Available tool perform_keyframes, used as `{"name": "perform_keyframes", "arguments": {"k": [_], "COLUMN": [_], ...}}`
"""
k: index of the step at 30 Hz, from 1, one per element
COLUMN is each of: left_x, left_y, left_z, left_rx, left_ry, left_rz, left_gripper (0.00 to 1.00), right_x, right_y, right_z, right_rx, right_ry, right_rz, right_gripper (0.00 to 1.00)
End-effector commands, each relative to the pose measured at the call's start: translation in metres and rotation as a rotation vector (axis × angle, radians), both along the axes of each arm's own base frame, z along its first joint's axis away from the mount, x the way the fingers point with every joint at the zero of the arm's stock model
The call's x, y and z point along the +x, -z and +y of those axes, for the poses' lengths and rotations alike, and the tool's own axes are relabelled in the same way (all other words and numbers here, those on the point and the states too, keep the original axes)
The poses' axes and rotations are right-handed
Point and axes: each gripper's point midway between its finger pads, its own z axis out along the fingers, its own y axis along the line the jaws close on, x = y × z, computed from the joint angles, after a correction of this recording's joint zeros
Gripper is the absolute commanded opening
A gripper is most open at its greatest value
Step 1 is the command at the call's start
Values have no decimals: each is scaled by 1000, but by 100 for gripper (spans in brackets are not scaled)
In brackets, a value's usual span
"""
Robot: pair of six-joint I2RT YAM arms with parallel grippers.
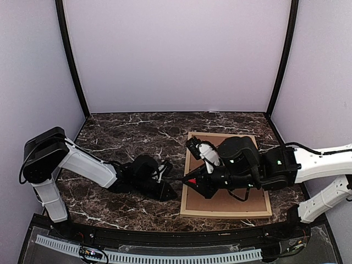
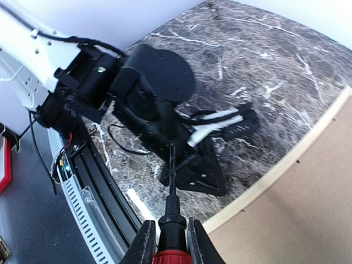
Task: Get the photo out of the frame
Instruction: Release the fastener from the backboard, then move the photo frame to the center of the board.
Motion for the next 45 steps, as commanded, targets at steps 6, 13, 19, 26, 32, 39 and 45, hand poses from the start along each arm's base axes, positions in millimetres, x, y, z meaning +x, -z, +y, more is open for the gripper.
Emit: {"name": "perform_keyframes", "arguments": {"k": [6,13,19,26,32,39,45], "left_x": [6,5,13,44,89,133,152], "left_y": [-7,-18,-32,-42,-44,-49,-50], "left_z": [24,24,8,-11,-23,-33,-55], "left_rx": [157,226,268,286,286,229,168], "left_ry": [-65,-59,-54,-92,-128,-146,-107], "left_rz": [0,0,-28,-107,-118,-141,-169], "left_gripper": [35,38,39,41,44,45,46], "right_x": [39,65,75,89,99,99,97], "right_y": [26,54,68,68,65,65,69], "right_z": [-81,-132,-144,-136,-127,-125,-127], "right_rx": [-51,-89,-107,-48,-16,-5,-5], "right_ry": [332,542,589,555,520,499,500], "right_rz": [60,121,143,144,142,143,150], "right_gripper": [0,0,0,0,0,0,0]}}
